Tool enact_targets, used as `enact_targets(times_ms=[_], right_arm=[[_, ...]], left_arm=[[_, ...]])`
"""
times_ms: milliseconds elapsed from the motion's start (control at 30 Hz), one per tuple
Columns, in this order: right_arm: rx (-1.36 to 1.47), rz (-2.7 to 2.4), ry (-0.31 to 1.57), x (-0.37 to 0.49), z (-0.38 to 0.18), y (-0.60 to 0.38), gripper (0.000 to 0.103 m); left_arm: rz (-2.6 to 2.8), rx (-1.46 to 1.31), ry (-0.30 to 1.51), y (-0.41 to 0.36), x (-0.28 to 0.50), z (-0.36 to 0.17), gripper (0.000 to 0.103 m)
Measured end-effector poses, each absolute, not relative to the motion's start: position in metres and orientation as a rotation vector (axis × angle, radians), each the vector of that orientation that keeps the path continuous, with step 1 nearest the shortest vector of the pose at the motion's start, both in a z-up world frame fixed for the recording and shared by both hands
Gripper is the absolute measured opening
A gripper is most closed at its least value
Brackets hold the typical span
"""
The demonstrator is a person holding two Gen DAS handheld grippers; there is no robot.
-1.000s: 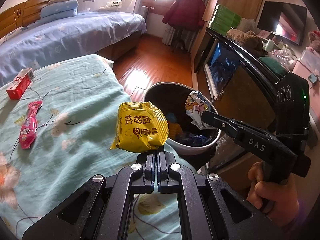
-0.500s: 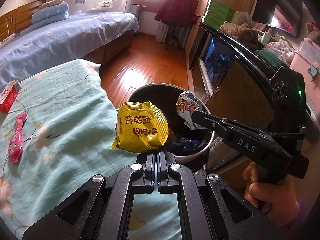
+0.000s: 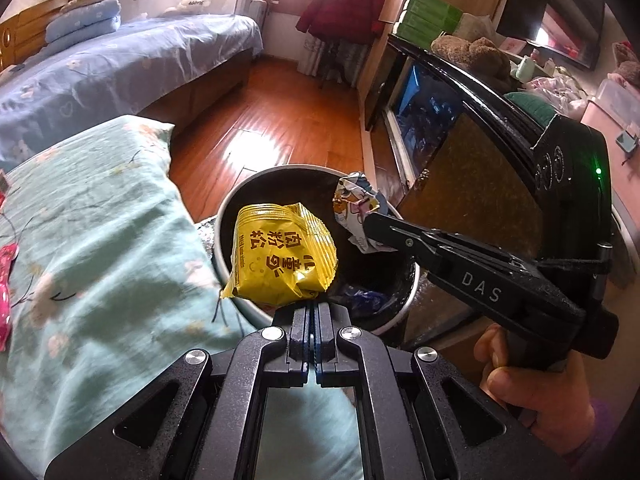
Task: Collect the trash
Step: 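Carry both items over the trash bin and open both tools to drop them, then move both tools back toward the pink wrapper and red box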
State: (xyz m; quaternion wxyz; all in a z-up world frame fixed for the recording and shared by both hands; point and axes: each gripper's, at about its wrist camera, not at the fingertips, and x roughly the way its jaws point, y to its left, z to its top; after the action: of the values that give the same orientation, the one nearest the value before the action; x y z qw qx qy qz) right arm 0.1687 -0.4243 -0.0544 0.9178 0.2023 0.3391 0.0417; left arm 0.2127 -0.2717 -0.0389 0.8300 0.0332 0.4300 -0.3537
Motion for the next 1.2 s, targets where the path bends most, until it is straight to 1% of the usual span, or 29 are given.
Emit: enact_targets(times_ms=[200,267,367,433,467,500,533,567,600,633,667,700,767,933,1200], right_arm=[[0.424,0.078,0.707,0.175,-0.057,-0.431,0.002],[0.43,0.077,0.71,0.176,-0.057,-0.433,0.004],[0.428,0.069,0.707,0.177,-0.057,-0.434,0.007],[0.429,0.063,0.702,0.177,-0.056,-0.434,0.008],[0.429,0.059,0.702,0.178,-0.056,-0.434,0.009],[0.427,0.053,0.703,0.178,-0.056,-0.434,0.01],[0.427,0.047,0.704,0.178,-0.055,-0.433,0.015],[0.427,0.039,0.704,0.177,-0.055,-0.434,0.031],[0.429,0.035,0.701,0.176,-0.054,-0.434,0.041],[0.431,0.032,0.693,0.174,-0.053,-0.433,0.056],[0.429,0.027,0.688,0.173,-0.052,-0.432,0.064],[0.426,0.024,0.682,0.171,-0.051,-0.43,0.067],[0.425,0.028,0.677,0.169,-0.049,-0.423,0.078],[0.417,0.058,0.688,0.17,-0.049,-0.399,0.087],[0.405,0.129,0.708,0.171,-0.05,-0.35,0.088]], left_arm=[[-0.762,0.063,0.927,-0.275,0.22,-0.041,0.001],[-0.763,0.058,0.932,-0.275,0.221,-0.043,0.001],[-0.769,0.05,0.942,-0.276,0.224,-0.044,0.005],[-0.768,0.051,0.94,-0.275,0.223,-0.044,0.017],[-0.761,0.051,0.936,-0.273,0.222,-0.043,0.032],[-0.75,0.048,0.926,-0.269,0.221,-0.042,0.042],[-0.742,0.045,0.917,-0.266,0.22,-0.041,0.042],[-0.733,0.04,0.913,-0.26,0.219,-0.04,0.042],[-0.722,0.031,0.915,-0.253,0.218,-0.041,0.042],[-0.713,0.023,0.916,-0.249,0.218,-0.041,0.043],[-0.693,0.009,0.917,-0.241,0.218,-0.042,0.046],[-0.674,-0.001,0.918,-0.234,0.217,-0.043,0.049],[-0.625,-0.031,0.918,-0.213,0.216,-0.045,0.053],[-0.524,-0.084,0.911,-0.167,0.21,-0.048,0.056],[-0.372,-0.148,0.887,-0.096,0.204,-0.05,0.057]])
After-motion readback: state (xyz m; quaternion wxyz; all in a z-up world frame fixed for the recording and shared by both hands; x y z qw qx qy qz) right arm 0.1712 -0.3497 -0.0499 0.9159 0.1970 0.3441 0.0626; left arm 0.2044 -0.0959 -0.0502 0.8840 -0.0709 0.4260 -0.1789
